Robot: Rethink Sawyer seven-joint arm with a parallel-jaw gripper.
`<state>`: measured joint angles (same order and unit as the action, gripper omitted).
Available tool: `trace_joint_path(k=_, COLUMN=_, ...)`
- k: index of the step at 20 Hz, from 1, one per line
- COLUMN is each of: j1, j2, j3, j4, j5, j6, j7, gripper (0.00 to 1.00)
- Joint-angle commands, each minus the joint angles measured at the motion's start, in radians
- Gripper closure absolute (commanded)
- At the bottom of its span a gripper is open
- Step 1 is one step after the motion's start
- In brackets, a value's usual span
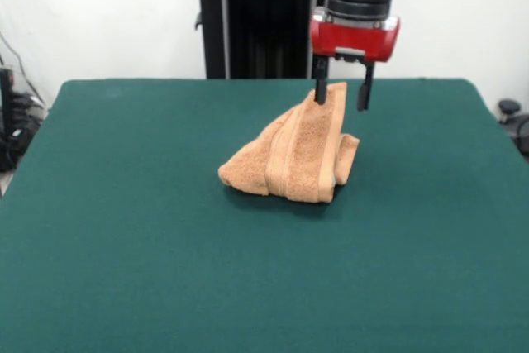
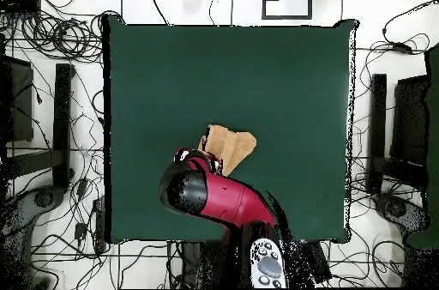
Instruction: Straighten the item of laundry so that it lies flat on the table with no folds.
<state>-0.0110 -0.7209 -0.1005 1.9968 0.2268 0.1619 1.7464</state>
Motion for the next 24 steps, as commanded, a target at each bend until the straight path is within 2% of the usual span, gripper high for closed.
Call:
trace_joint_path(k=1, j1=0.014, j2=0.106, j3=0.117, j4=0.004, j5=-0.045, j6=-0.025, j7=0.124, gripper=0.0)
trace_joint_path(k=4, j1=-0.012, j2=0.114, j3=0.129, j4=0.008, j5=-0.049, j6=0.039, j7=0.098, gripper=0.0)
trace_joint_path(k=7, j1=-0.05, j2=0.128, j3=0.159, j4=0.021, j5=-0.064, j6=0.024, j7=0.085, gripper=0.0)
trace_joint_path(k=14, j1=-0.127, j2=0.084, j3=0.19, j4=0.039, j5=-0.122, j6=0.111, j7=0.032, gripper=0.0)
trace_joint_path(k=24, j1=-0.108, j2=0.115, j3=0.201, j4=0.034, j5=-0.152, j6=0.027, j7=0.109, gripper=0.0)
